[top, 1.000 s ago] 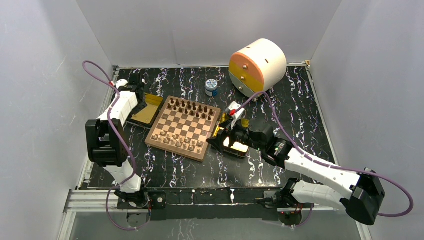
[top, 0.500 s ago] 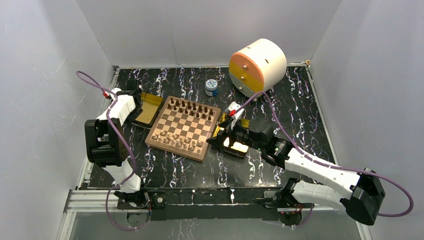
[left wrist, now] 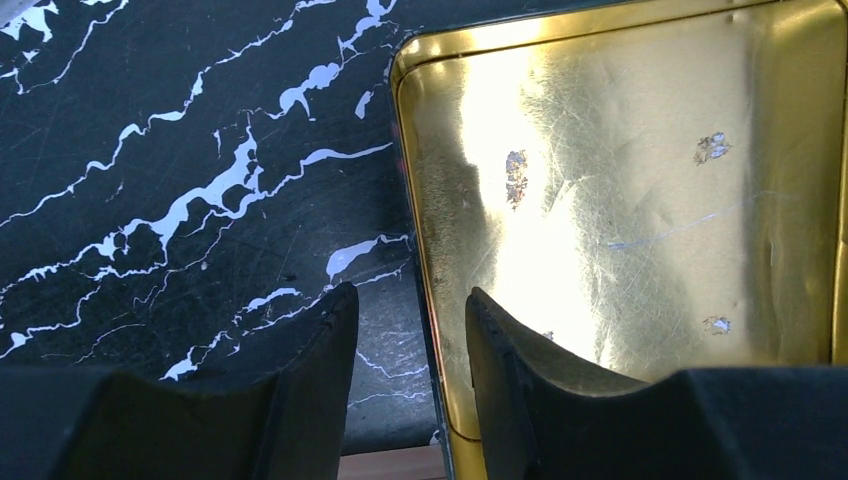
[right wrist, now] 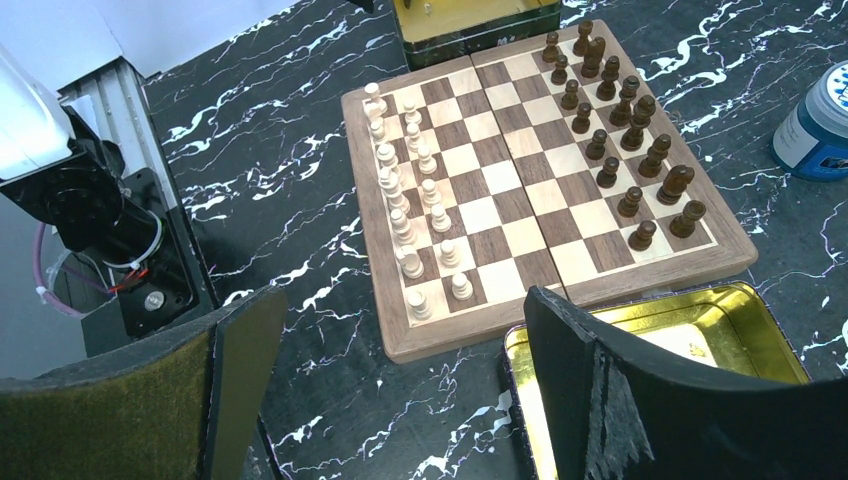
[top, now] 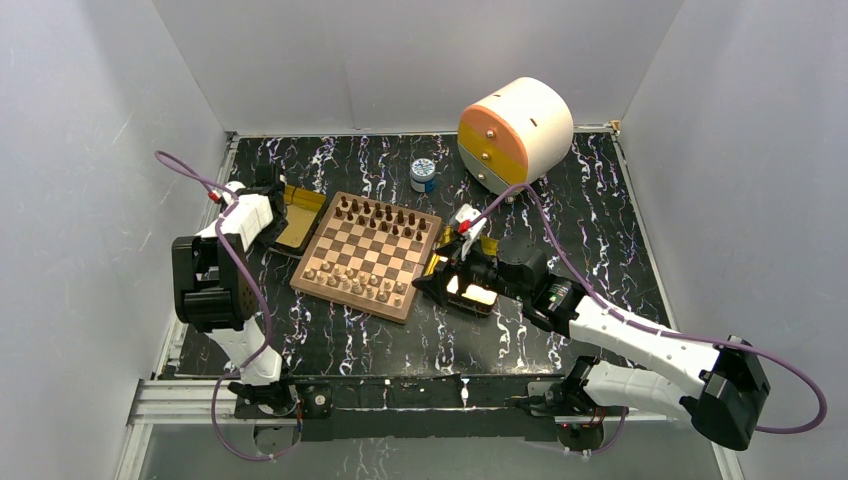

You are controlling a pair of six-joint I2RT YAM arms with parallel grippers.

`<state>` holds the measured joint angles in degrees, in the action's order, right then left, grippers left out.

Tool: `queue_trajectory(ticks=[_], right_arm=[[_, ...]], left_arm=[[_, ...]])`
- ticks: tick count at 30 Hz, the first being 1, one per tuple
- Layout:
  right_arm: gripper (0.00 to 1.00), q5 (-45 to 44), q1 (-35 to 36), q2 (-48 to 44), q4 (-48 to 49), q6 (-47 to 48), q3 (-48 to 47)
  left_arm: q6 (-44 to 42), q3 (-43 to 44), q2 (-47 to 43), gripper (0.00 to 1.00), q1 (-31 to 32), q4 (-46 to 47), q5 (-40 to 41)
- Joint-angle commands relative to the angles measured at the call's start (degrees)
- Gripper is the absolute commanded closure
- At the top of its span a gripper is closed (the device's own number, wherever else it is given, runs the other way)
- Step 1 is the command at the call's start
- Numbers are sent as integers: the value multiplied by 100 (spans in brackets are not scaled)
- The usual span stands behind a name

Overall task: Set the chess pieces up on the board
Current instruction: Adjust the storage box at the center of the board.

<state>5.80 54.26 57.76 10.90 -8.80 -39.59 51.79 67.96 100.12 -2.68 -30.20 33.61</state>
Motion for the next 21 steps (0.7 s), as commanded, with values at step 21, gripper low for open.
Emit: queue_trajectory(ticks=[21], right_arm=[[1, -155, 7, 21, 370, 89, -165]], left_arm=[[-1002, 574, 415, 94, -449, 252, 892]])
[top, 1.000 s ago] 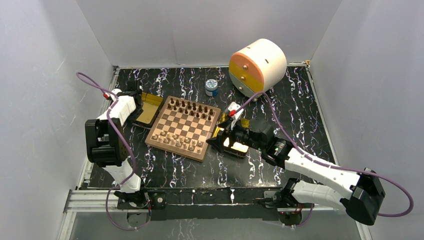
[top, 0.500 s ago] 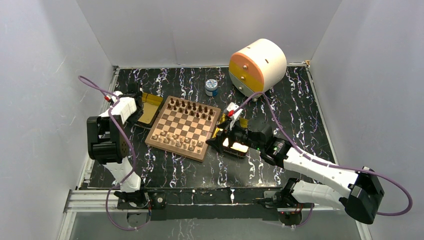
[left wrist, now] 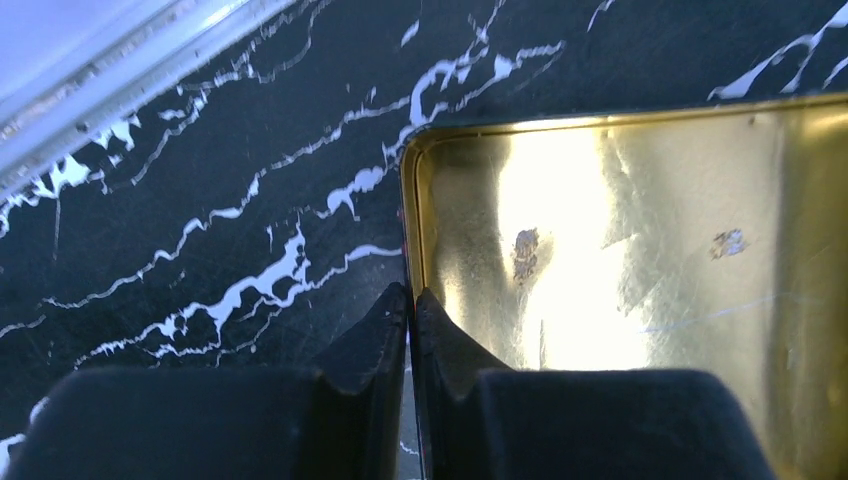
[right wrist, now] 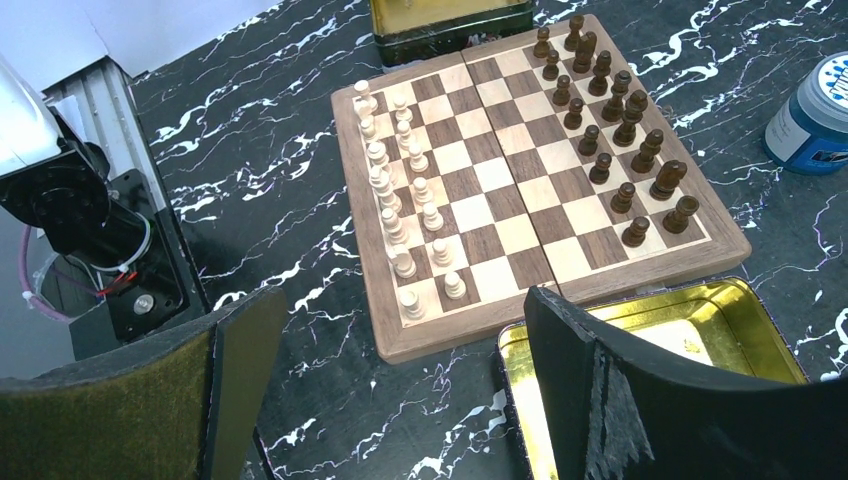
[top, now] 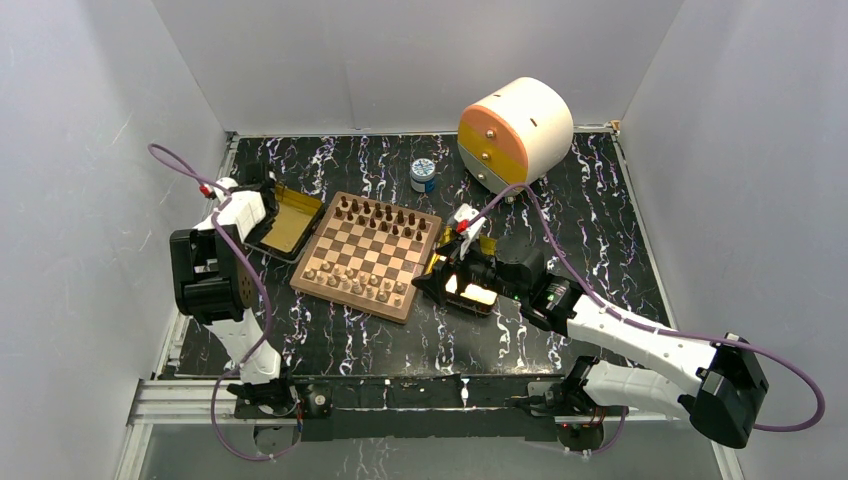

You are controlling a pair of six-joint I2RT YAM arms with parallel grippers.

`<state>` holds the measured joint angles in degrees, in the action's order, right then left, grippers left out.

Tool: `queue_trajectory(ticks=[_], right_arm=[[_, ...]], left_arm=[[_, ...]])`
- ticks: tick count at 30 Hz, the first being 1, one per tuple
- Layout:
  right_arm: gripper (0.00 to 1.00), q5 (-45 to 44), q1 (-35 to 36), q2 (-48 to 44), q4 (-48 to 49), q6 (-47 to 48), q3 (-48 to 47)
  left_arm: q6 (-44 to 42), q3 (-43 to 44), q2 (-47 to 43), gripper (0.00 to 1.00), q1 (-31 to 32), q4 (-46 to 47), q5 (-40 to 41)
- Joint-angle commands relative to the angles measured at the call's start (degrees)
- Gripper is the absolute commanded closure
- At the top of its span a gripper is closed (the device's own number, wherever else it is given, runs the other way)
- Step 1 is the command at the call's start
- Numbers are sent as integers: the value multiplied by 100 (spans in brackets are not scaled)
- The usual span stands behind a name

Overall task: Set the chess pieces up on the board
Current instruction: Adjust the storage box at the center of the board.

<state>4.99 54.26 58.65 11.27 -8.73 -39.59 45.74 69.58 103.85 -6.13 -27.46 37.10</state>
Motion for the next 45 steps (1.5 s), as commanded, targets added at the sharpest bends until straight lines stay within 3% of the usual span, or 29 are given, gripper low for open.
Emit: queue_trajectory(ticks=[1, 6, 11, 19, 27, 33, 45], right_arm=[[1, -89, 14, -76, 339, 82, -159], [1, -90, 6, -108, 334, 88, -174], [1, -167, 6, -232, 236, 159, -121], [1, -130, 10, -300, 331, 120, 1], [1, -152, 8, -290, 262, 284, -118], [1, -180, 4, -353, 219, 289, -89], [1, -206, 11, -253, 291, 330, -92]], left_arm=[[-553, 481, 59, 97, -119, -8, 583], [-1668, 517, -22, 100, -247, 481, 504], [-2237, 535, -107, 100, -314, 742, 265], [-3773, 537, 28, 100, -345, 1442, -745], [-4707, 956, 450, 100, -380, 1703, -1147], [-5224, 1239, 638, 100, -467, 1613, -970], [-6361, 1290, 793, 100, -521, 1847, -2013]])
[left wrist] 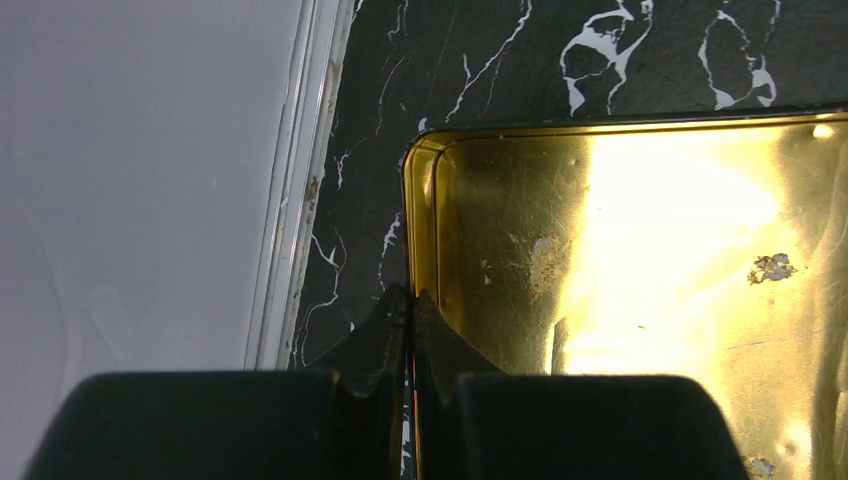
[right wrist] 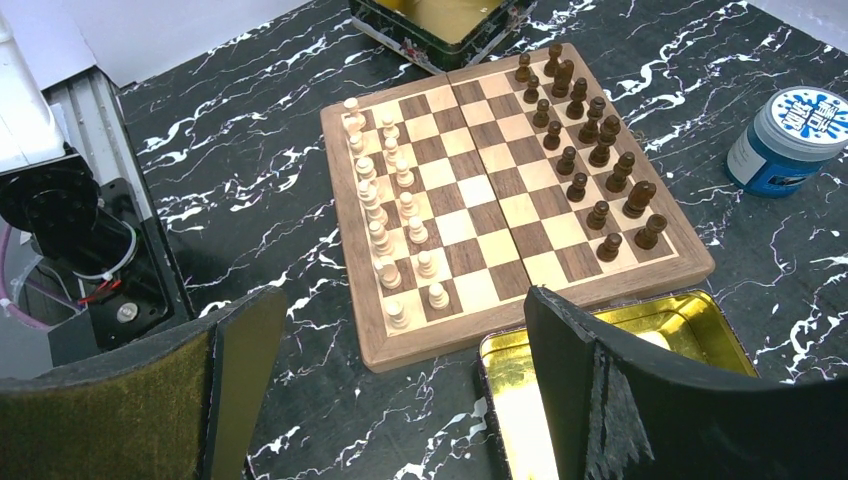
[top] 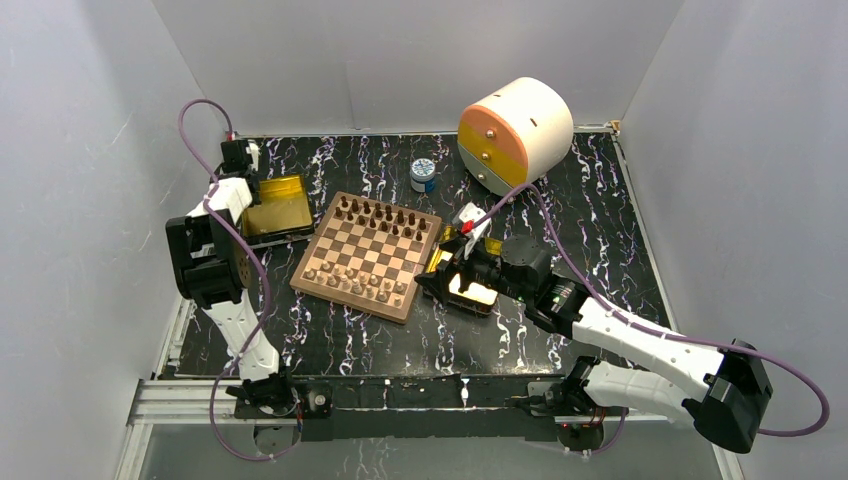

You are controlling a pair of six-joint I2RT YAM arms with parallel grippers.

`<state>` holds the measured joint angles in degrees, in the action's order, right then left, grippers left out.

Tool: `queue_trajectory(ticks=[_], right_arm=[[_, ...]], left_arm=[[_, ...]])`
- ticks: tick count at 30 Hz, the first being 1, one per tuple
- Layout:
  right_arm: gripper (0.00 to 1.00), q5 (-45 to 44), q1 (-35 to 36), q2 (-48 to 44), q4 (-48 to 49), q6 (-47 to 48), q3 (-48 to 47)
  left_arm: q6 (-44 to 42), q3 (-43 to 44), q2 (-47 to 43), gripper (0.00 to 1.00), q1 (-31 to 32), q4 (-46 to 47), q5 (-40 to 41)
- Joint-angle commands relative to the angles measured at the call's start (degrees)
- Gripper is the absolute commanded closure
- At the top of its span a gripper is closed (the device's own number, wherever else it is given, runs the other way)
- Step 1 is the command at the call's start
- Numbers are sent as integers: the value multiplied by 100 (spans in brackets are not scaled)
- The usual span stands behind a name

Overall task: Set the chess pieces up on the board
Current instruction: Adjust the storage box at the center of the board.

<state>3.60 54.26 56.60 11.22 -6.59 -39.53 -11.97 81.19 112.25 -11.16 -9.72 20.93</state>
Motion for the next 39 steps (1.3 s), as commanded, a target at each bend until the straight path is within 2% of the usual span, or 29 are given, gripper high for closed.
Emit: queue_trajectory(ticks=[1, 8, 20, 27, 31, 33, 36, 39], right_arm=[[1, -73, 10, -46, 301, 114, -98], [1, -56, 1, 18, 328, 203, -148], [1, -70, 13, 47, 266, 283, -177], [1, -120, 12, 31, 202, 314, -282], [1, -60, 10, 5, 245, 240, -258], [1, -31, 9, 9, 294, 229, -249], [1, -24, 4, 42, 270, 228, -318], [1, -64, 8, 41, 189, 199, -377]], left_arm=[[-722, 118, -33, 100, -19, 97, -420], [-696, -6, -162, 100, -19, 365, -435], [-1456, 230, 21, 100, -18, 462, -1014], [-1214, 371, 166, 99, 21, 536, -1355], [-901, 574, 144, 74, 59, 474, -1288], [-671, 673, 69, 65, 61, 420, -1235], [-125, 838, -49, 58, 63, 284, -946], [772, 1146, -98, 57, 64, -203, -593]])
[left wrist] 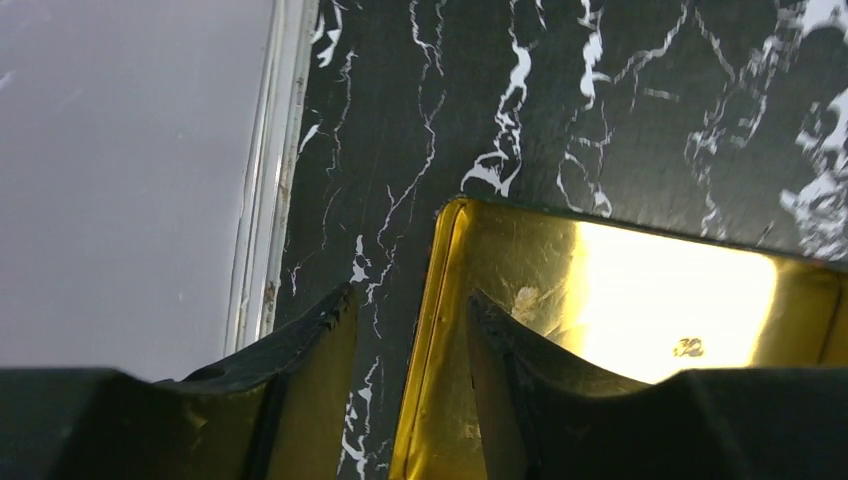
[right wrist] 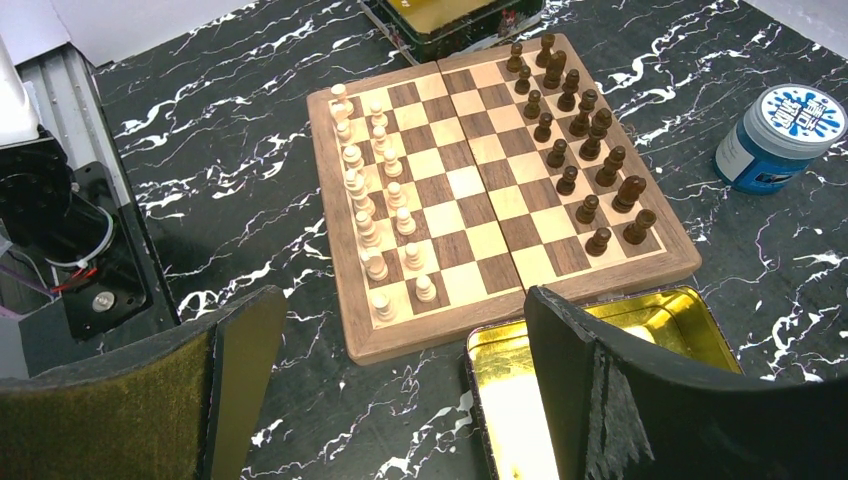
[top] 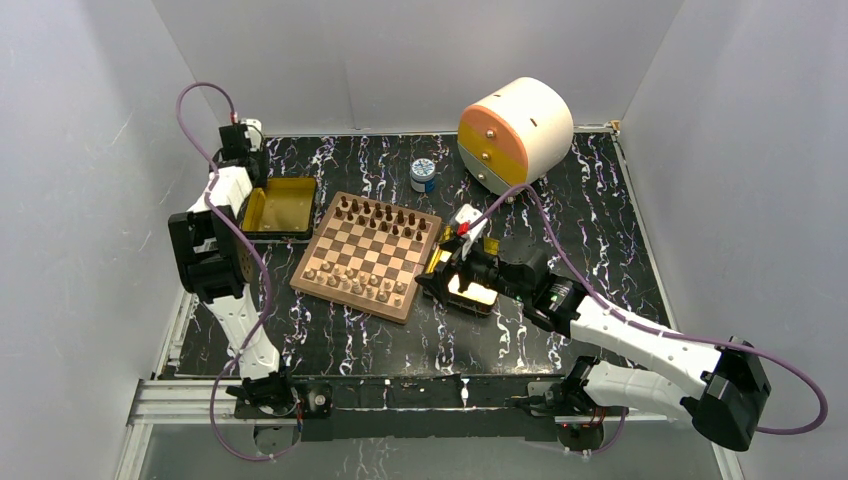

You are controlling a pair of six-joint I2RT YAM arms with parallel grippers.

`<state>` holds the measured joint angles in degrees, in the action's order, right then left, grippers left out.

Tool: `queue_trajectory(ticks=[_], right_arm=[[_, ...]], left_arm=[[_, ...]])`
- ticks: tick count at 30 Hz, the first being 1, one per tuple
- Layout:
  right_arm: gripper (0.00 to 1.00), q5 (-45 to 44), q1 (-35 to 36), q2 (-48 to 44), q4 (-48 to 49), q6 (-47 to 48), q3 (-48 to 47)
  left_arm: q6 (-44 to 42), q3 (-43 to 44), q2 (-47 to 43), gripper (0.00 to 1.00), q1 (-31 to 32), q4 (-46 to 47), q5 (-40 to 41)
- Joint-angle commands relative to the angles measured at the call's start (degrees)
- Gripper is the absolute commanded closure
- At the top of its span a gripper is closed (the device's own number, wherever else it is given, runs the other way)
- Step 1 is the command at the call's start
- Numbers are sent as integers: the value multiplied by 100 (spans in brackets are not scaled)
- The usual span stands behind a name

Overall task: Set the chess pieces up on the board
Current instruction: Adjust the storage box at the center of the board.

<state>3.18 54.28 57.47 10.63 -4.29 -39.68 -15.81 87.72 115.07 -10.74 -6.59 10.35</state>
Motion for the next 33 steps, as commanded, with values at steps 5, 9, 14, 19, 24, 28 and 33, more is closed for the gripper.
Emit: queue_trajectory(ticks=[5, 9, 14, 19, 24, 28, 33], right_arm=[[1, 3, 3, -179, 231, -106, -259], [1, -33, 4, -340, 151, -108, -201], [1, -107, 6, -477, 115, -106, -123], [1, -78, 6, -434, 185, -200, -75], [1, 35, 7, -342, 211, -271, -135], [1, 53, 9, -344, 185, -274, -147], [1, 21, 8, -335, 182, -315, -145]], left_arm=[[3105, 532, -712, 57, 20, -1378, 835], [4692, 139, -1211, 57, 13, -1831, 1097], [5828, -381, -1754, 57, 28, -2276, 1553], [6778, -1112, -2194, 52, 28, -2511, 1137], [7423, -1559, -2416, 46, 37, -2515, 1029], [7690, -1683, -2330, 49, 37, -2461, 1082], [7914, -1786, -2095, 52, 56, -2264, 892]])
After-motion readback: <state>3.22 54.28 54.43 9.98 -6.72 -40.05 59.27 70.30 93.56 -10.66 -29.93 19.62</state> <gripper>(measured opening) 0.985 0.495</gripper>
